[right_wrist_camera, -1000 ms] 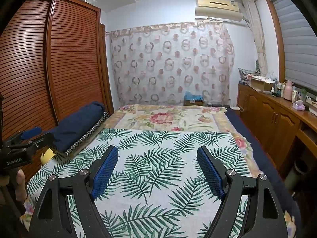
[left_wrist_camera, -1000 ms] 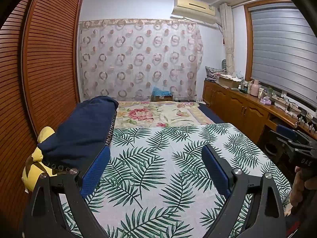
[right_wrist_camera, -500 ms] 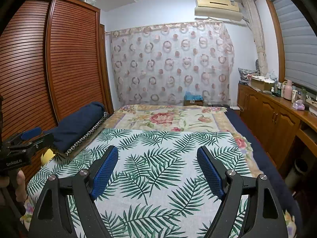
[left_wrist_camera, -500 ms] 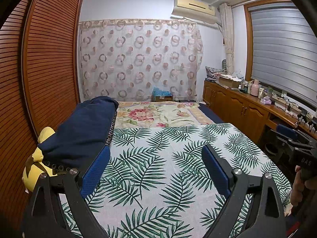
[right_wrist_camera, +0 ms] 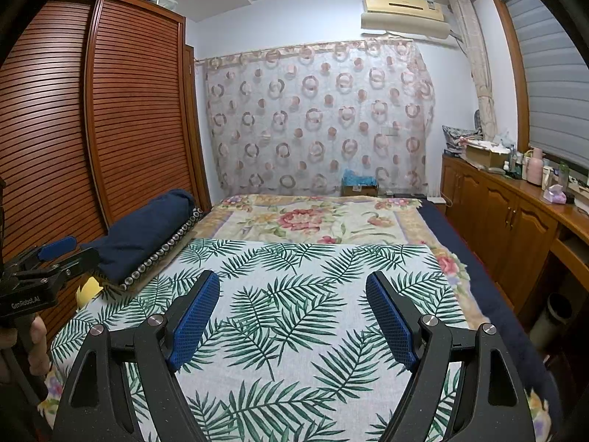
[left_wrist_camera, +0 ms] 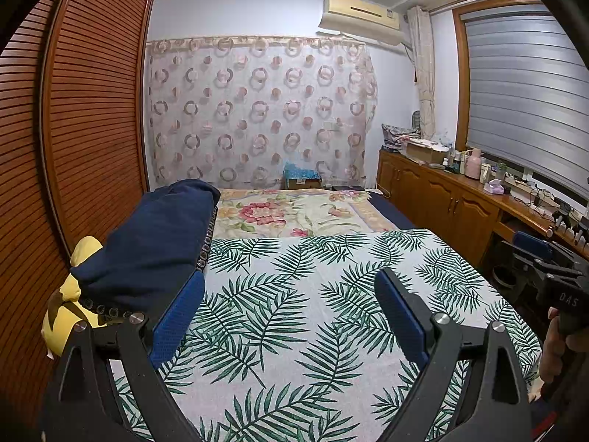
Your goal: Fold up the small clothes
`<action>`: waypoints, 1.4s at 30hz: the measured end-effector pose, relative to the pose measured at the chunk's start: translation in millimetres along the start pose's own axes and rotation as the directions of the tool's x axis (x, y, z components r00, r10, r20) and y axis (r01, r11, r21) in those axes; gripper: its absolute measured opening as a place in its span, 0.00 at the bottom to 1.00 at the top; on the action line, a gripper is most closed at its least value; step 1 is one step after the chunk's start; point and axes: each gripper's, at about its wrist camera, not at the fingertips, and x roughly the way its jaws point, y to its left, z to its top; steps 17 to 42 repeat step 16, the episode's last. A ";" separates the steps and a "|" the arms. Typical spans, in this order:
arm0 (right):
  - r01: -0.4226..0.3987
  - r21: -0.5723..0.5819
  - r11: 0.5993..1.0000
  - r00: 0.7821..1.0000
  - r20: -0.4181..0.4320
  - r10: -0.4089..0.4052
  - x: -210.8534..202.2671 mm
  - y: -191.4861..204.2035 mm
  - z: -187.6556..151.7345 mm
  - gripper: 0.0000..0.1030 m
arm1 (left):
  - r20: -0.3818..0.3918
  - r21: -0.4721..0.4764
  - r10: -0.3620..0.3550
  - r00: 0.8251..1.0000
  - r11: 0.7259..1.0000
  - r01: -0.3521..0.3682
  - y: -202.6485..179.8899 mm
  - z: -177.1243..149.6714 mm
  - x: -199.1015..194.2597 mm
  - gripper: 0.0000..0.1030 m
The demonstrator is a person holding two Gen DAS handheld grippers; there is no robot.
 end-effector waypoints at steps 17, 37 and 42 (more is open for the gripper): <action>-0.002 -0.001 1.000 1.000 0.000 0.002 0.0 -1.3 -0.4 0.81 | 0.001 0.001 0.002 1.000 1.000 -0.002 -0.9 0.2 -0.8 0.91; -0.002 -0.001 1.000 1.000 0.000 0.002 0.0 -1.3 -0.4 0.81 | 0.001 0.001 0.002 1.000 1.000 -0.002 -0.9 0.2 -0.8 0.91; -0.002 -0.001 1.000 1.000 0.000 0.002 0.0 -1.3 -0.4 0.81 | 0.001 0.001 0.002 1.000 1.000 -0.002 -0.9 0.2 -0.8 0.91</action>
